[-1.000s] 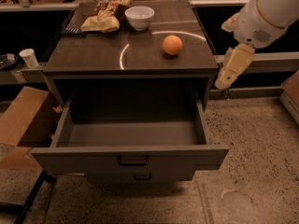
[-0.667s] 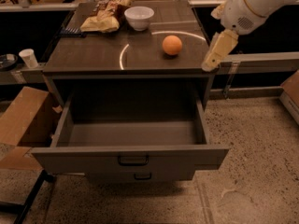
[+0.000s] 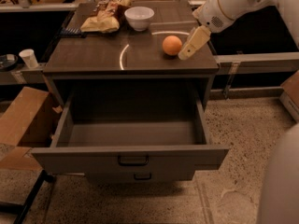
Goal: Place orange into top drawer
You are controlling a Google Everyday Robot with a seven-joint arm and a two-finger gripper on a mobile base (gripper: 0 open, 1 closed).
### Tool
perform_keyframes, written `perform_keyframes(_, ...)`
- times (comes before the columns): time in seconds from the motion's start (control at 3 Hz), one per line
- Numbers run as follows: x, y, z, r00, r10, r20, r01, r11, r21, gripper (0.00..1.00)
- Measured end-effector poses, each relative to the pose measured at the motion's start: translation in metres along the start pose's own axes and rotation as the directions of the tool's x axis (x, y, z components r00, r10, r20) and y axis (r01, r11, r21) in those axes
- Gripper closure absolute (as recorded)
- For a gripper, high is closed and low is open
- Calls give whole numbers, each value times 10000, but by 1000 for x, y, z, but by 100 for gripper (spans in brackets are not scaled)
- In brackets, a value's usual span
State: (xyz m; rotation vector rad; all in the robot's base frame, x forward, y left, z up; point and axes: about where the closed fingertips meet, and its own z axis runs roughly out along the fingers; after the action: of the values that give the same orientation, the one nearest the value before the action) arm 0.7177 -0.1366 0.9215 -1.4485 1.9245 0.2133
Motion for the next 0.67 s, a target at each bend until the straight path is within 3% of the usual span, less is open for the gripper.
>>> perform_keyframes(0.67,13,-29,59,9903,1222,656,-1193,9918,-462,0)
